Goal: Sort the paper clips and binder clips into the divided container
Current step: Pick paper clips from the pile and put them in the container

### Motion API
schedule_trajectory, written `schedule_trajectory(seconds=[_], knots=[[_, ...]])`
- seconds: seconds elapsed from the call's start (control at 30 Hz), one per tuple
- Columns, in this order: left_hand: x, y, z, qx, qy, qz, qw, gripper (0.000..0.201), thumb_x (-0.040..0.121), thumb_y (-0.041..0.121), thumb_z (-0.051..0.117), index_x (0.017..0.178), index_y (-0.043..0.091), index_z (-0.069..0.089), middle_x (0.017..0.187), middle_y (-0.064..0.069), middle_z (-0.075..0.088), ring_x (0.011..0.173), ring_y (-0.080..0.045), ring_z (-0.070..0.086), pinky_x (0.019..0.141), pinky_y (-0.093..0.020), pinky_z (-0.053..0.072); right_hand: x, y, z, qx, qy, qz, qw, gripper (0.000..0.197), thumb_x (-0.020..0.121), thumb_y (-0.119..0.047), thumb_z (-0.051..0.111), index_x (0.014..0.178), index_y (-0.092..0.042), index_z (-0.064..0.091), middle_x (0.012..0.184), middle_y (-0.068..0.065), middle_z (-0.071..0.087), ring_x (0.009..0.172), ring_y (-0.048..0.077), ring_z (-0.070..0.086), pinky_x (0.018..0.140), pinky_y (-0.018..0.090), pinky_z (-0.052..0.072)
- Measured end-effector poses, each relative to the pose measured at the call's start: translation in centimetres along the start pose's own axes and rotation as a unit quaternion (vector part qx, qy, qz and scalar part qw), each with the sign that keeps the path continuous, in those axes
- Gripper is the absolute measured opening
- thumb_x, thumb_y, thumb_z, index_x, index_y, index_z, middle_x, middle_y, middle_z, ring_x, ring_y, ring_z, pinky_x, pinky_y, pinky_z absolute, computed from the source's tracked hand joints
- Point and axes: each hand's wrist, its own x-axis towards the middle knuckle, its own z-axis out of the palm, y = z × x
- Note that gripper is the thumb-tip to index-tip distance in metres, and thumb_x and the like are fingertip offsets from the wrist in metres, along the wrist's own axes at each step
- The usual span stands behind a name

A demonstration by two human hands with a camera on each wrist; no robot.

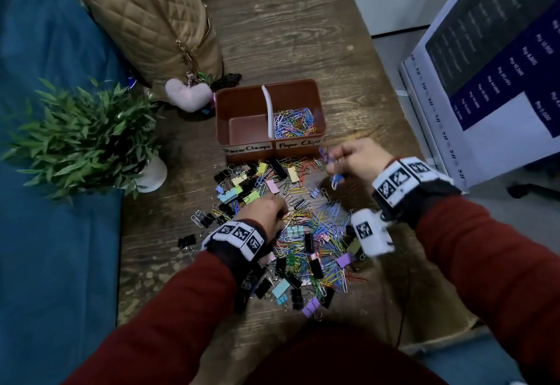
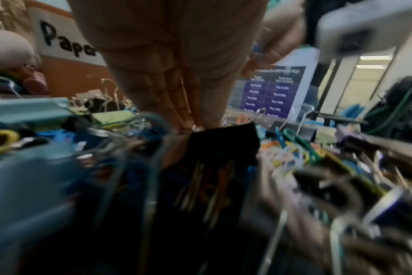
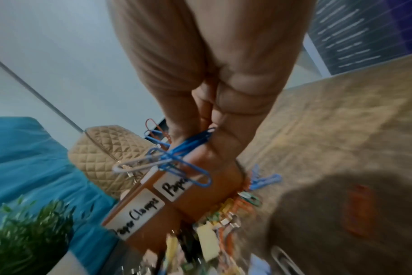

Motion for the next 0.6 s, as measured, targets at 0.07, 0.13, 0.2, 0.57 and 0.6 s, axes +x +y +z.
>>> schedule_trajectory(seconds=[0.07, 0.13, 0.2, 0.57, 0.6], knots=[[-0.4, -0.2, 0.0, 0.028, -0.004, 0.011, 1.0, 0.028, 0.085, 0.023, 0.066, 0.112, 0.022, 0.061, 0.113, 0.003, 0.058, 0.106, -0.018, 0.056, 0.093, -0.033, 0.049, 1.4, -2.4, 0.6, 0.006, 0.023, -0.024, 0.999, 0.026, 0.074, 0.017, 0.062, 0.065, -0.007, 0.058, 0.065, 0.01, 0.058, 0.055, 0.021, 0.054, 0.048, 0.028, 0.049], [-0.6, -0.2, 0.0, 0.026, -0.001, 0.011, 1.0, 0.027, 0.086, 0.021, 0.064, 0.113, 0.022, 0.062, 0.114, 0.003, 0.06, 0.106, -0.018, 0.057, 0.094, -0.034, 0.05, 2.7, -4.9, 1.1, 0.014, 0.06, -0.042, 0.997, 0.027, 0.075, 0.015, 0.063, 0.065, -0.009, 0.058, 0.066, 0.009, 0.06, 0.056, 0.022, 0.057, 0.053, 0.031, 0.052], [-0.6, -0.1, 0.0, 0.029, -0.003, 0.008, 1.0, 0.024, 0.088, 0.016, 0.062, 0.112, 0.021, 0.063, 0.114, 0.002, 0.063, 0.102, -0.017, 0.059, 0.092, -0.032, 0.051, 4.0, -6.9, 1.6, -0.003, 0.1, -0.065, 0.993, 0.027, 0.075, 0.013, 0.066, 0.063, -0.011, 0.059, 0.071, 0.011, 0.063, 0.06, 0.022, 0.061, 0.059, 0.035, 0.055], [-0.2, 0.3, -0.5, 0.015, -0.019, -0.007, 1.0, 0.025, 0.092, 0.013, 0.055, 0.115, 0.019, 0.063, 0.11, -0.004, 0.066, 0.096, -0.02, 0.063, 0.087, -0.029, 0.052, 7.1, -6.6, 2.4, -0.056, 0.178, -0.113, 0.976, 0.027, 0.078, -0.01, 0.071, 0.104, -0.015, 0.07, 0.098, 0.008, 0.07, 0.086, 0.023, 0.067, 0.079, 0.042, 0.057], [-0.2, 0.2, -0.6, 0.007, -0.02, -0.01, 1.0, 0.025, 0.093, 0.012, 0.054, 0.116, 0.019, 0.063, 0.11, -0.004, 0.066, 0.095, -0.02, 0.063, 0.087, -0.029, 0.053, 6.5, -6.0, 2.0, -0.057, 0.184, -0.128, 0.973, 0.027, 0.078, -0.008, 0.069, 0.103, -0.017, 0.07, 0.096, 0.007, 0.07, 0.085, 0.021, 0.068, 0.079, 0.041, 0.057]])
